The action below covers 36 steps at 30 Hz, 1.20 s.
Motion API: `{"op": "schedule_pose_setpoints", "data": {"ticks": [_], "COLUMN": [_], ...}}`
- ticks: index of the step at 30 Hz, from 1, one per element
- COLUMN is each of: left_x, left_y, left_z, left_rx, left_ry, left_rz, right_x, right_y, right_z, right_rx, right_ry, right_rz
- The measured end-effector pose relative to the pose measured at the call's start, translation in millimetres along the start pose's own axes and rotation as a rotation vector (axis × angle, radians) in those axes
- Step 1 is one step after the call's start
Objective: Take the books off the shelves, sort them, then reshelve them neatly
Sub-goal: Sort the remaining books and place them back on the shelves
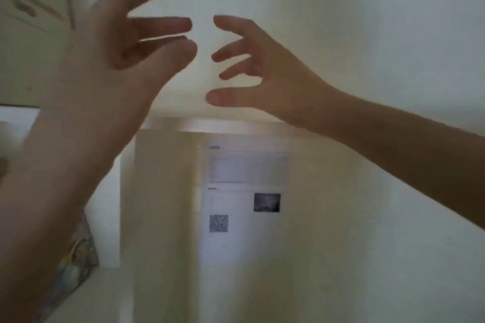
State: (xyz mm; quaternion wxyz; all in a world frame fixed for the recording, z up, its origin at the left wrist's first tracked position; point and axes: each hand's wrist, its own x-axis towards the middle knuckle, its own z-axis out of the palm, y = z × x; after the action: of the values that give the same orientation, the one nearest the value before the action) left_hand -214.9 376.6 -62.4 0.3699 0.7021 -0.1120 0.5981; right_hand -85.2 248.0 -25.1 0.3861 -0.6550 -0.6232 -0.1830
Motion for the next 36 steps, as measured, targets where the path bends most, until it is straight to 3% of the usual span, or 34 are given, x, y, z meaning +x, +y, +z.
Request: {"op": "schedule_pose_setpoints", "data": {"ticks": [4,11,21,26,31,36], "left_x": [-32,-105,-223,-298,-376,-436], "left_y": [9,1,-53,-118,-178,-195], "left_z": [62,162,273,288,248,192], "left_rx": [-0.078,-0.253,-0.216,-0.054,0.165,0.344], "left_ry": [-0.173,-0.406,-0.749,-0.901,-1.008,-1.018], "left_rz": [-0.019,-0.128,-0.415,-0.647,-0.892,-0.977], "right_x": [-82,-216,-379,-450,-497,-499], "right_y": [13,36,99,147,173,170], "right_z": [-35,-61,-50,-1,96,198], "right_rx": [-0.143,-0.209,0.061,0.207,0.349,0.593], "right_ry": [0.108,0.237,0.293,0.337,0.165,0.067], "right_rz": [0.032,0.311,0.937,1.164,1.375,1.546]}}
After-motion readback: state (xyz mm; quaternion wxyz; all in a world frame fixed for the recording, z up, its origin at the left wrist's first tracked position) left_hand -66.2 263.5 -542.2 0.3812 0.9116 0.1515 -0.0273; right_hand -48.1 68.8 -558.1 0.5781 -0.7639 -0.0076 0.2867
